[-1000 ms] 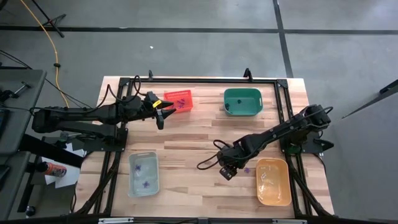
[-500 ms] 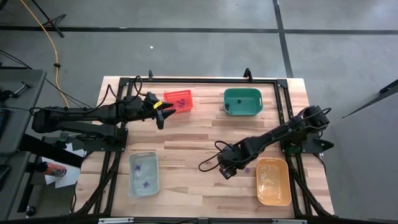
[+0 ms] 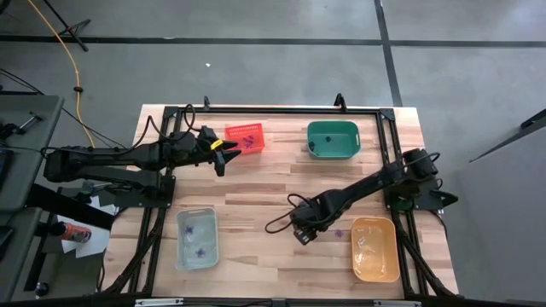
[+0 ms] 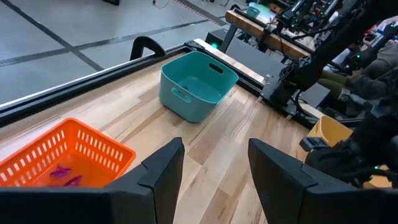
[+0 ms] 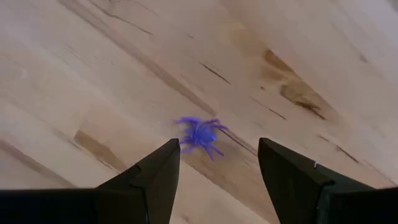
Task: Sort Halloween decoration
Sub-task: Put the purple spider toy into the white bin
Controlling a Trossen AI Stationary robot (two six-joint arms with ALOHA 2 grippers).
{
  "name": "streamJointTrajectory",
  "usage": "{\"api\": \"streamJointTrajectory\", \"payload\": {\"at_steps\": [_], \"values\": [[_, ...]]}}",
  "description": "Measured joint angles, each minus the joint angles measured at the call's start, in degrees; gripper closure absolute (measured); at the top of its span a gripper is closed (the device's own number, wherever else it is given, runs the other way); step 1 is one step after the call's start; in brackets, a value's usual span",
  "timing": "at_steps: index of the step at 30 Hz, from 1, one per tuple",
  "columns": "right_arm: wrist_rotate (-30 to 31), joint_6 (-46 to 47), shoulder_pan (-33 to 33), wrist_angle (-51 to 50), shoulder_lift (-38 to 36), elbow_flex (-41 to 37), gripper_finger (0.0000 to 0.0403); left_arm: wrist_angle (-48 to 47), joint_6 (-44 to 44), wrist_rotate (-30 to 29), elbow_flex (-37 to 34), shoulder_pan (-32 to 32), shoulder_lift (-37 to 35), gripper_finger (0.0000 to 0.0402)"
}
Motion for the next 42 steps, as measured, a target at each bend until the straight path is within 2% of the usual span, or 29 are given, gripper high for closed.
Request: {"api": "streamJointTrajectory", "payload": {"at_steps": [7, 12, 15, 19, 21, 25, 31, 34, 36, 39, 42], "values": [[-2.99, -0.1, 0.5, 1.63, 3.46, 0.26, 0.019, 0.07, 0.35, -0.49, 0.0, 0.0, 0.0, 0.0229], [0.52, -0.44, 1.86, 0.96, 4.7, 0.35, 0.0201, 0.48, 0.31, -2.09, 0.0, 0.0, -0.25, 0.0229], [2.83, -0.47, 2.83, 0.31, 4.77, 0.26, 0.0246, 4.79, 0.81, -2.65, 0.02, 0.0, -0.49, 0.0229], [6.71, -1.89, 4.72, -1.83, 4.8, 0.26, 0.0356, 9.72, 4.34, -5.35, 1.29, 0.0, -0.8, 0.0229], [8.89, -3.42, 5.79, -2.33, 4.16, 0.15, 0.039, 9.3, 5.56, -7.02, 2.94, 0.02, -0.79, 0.0229], [14.04, -5.05, 7.19, -2.25, 1.57, -0.16, 0.0394, 9.0, 8.83, -8.94, 6.24, 0.01, -0.79, 0.0229], [27.37, -10.99, 6.39, -1.44, -6.0, -0.11, 0.0402, 7.98, 10.47, -8.28, 10.56, 0.0, -0.79, 0.0229], [34.81, -16.95, 4.7, 4.14, -9.21, -0.13, 0.0402, 6.68, 9.58, -4.38, 11.19, -0.04, -0.86, 0.0229], [36.65, -23.94, 2.99, 11.82, -10.16, -0.11, 0.0402, 5.21, 7.34, 0.4, 11.23, -0.04, -1.61, 0.0229], [32.14, -34.32, 0.36, 27.96, -10.18, -0.11, 0.0402, 3.4, 4.71, 6.09, 11.28, -0.07, -3.59, 0.0229], [28.15, -40.81, -1.14, 43.77, -8.28, 0.14, 0.0402, 2.77, 3.09, 8.31, 11.28, -0.05, -6.55, 0.0229]]}}
